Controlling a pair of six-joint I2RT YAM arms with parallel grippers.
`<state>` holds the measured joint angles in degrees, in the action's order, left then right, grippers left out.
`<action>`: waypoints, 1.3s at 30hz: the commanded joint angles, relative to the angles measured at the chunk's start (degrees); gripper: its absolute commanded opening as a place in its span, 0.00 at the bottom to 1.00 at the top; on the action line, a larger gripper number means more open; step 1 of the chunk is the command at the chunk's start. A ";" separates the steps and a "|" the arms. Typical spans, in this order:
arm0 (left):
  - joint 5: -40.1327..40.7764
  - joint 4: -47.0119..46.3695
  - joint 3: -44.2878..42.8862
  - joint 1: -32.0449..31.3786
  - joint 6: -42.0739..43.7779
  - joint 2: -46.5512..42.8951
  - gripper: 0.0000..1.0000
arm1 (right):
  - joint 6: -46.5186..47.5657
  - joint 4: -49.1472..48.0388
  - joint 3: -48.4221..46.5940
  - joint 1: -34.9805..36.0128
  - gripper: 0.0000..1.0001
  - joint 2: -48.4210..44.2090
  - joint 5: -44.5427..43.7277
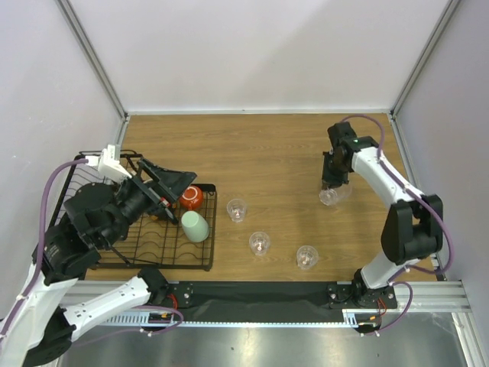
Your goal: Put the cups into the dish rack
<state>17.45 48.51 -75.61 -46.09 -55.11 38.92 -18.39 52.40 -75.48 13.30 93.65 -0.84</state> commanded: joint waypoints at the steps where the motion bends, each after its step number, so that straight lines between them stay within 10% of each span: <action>1: -2.60 -1.49 -1.64 0.38 3.16 2.13 0.99 | -0.85 -0.19 -4.93 -0.03 0.02 -7.15 10.31; 13: -7.86 -4.38 -3.75 0.29 11.16 7.40 1.00 | -10.68 -9.67 -4.33 0.76 0.02 -19.72 47.30; 18: -13.49 -11.50 -0.33 0.30 10.65 7.58 1.00 | -27.89 -31.97 6.72 1.81 0.02 -24.12 62.07; 39: -30.45 -32.07 8.29 0.38 6.33 10.04 1.00 | -68.53 -82.37 11.59 13.24 0.00 -26.41 65.71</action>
<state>-9.23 23.66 -67.85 -46.09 -47.53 49.60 -81.97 -20.62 -63.59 25.12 67.31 64.29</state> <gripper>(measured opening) 0.996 0.108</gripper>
